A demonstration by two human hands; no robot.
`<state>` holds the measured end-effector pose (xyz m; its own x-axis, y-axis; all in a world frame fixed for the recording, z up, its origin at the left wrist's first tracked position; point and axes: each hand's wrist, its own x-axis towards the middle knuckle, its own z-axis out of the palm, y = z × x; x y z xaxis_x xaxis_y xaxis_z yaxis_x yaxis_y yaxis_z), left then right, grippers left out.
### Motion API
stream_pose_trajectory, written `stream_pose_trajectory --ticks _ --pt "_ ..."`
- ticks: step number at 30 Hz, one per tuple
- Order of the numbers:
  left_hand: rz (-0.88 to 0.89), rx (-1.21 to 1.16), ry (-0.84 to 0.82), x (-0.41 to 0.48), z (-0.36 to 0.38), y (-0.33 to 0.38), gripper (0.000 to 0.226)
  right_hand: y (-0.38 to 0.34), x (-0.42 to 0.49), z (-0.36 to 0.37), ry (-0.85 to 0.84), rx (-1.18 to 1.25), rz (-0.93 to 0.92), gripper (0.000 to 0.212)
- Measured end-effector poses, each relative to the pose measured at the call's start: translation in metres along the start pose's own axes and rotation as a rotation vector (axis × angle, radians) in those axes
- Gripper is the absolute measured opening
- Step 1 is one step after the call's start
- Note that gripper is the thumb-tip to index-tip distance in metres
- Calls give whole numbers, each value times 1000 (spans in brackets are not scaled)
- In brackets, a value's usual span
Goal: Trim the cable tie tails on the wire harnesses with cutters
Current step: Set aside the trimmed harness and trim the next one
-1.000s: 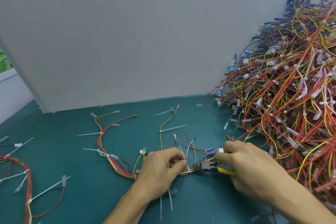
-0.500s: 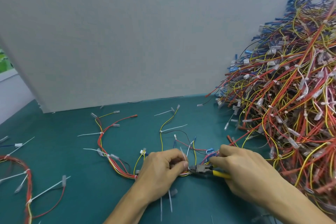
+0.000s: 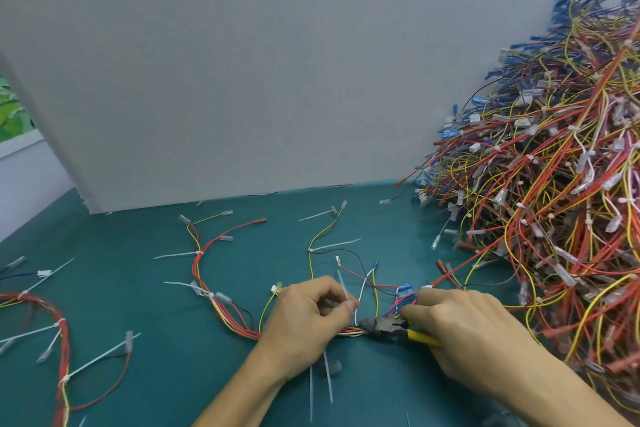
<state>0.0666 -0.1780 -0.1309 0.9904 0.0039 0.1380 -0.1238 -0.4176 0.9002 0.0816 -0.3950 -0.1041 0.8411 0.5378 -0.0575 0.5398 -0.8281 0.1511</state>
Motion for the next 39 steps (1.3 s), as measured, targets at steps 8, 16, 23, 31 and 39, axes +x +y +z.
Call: stream_pose_trajectory --ticks 8,16,23,31,39 --pt "-144 -435 175 1 -40 9 17 4 1 1 7 52 7 17" --pt "-127 -409 73 -11 -61 9 10 6 0 4 43 99 -15 19" --pt "127 714 -254 -12 -54 -2 38 5 -1 2 104 157 -6 17" --pt "128 360 -226 -13 -48 4 15 -23 11 -27 298 628 -153 24" --pt "-17 119 -311 -16 -45 9 22 -58 35 -13 299 662 -84 19"
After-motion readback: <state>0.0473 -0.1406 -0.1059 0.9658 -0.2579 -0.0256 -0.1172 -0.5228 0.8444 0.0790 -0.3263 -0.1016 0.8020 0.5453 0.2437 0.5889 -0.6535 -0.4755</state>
